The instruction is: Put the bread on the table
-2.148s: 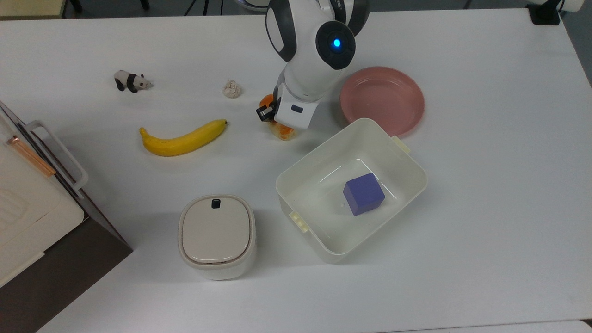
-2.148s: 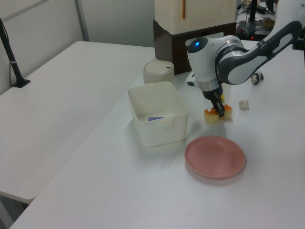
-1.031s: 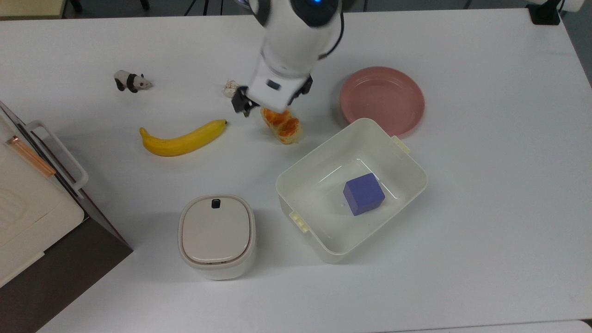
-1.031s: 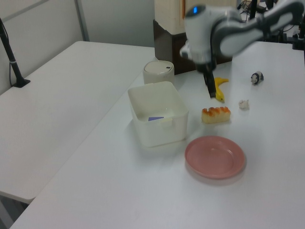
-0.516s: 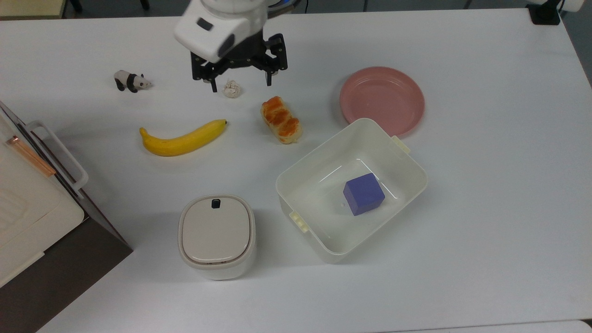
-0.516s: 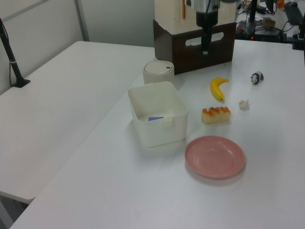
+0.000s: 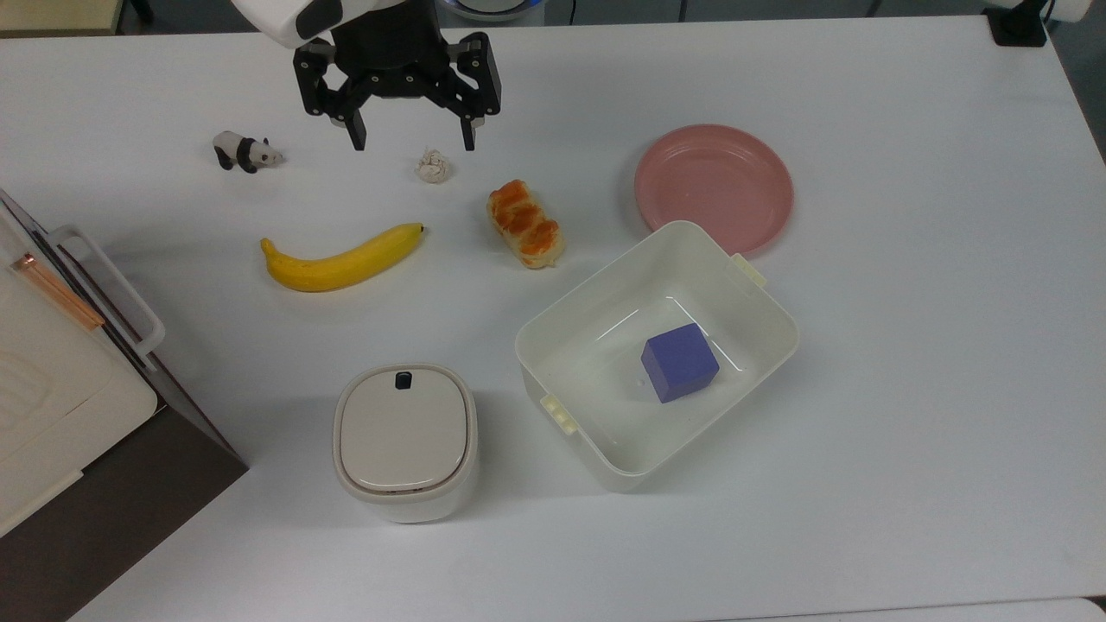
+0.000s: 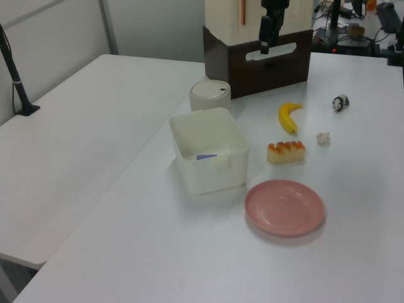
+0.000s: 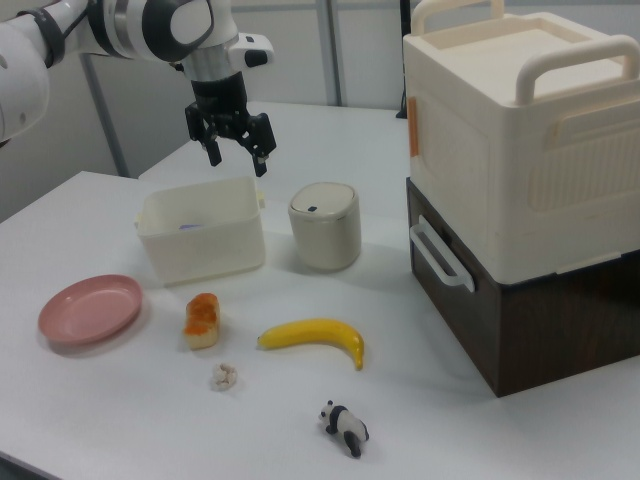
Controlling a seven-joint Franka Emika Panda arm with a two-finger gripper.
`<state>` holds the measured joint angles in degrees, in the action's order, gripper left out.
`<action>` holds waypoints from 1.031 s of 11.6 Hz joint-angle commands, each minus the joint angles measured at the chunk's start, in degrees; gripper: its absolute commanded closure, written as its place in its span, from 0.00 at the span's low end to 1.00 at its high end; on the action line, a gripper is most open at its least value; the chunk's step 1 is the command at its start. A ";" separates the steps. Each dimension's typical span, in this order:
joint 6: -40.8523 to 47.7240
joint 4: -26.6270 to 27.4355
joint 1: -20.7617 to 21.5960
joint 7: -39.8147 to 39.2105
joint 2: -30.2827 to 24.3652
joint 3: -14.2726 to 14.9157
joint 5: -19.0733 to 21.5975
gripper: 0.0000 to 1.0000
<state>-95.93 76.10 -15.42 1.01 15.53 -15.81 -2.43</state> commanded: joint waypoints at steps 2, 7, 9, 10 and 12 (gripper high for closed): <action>2.67 -0.69 1.36 2.94 0.03 1.05 0.67 0.00; 4.25 -2.36 1.36 3.03 0.29 1.66 0.76 0.00; 5.04 -3.59 1.36 3.03 0.29 1.75 0.67 0.00; 5.14 -3.59 1.36 3.03 0.29 1.75 0.67 0.00; 5.14 -3.59 1.27 3.03 0.29 1.75 0.67 0.00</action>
<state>-92.78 73.85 -15.21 2.86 15.71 -15.24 -2.43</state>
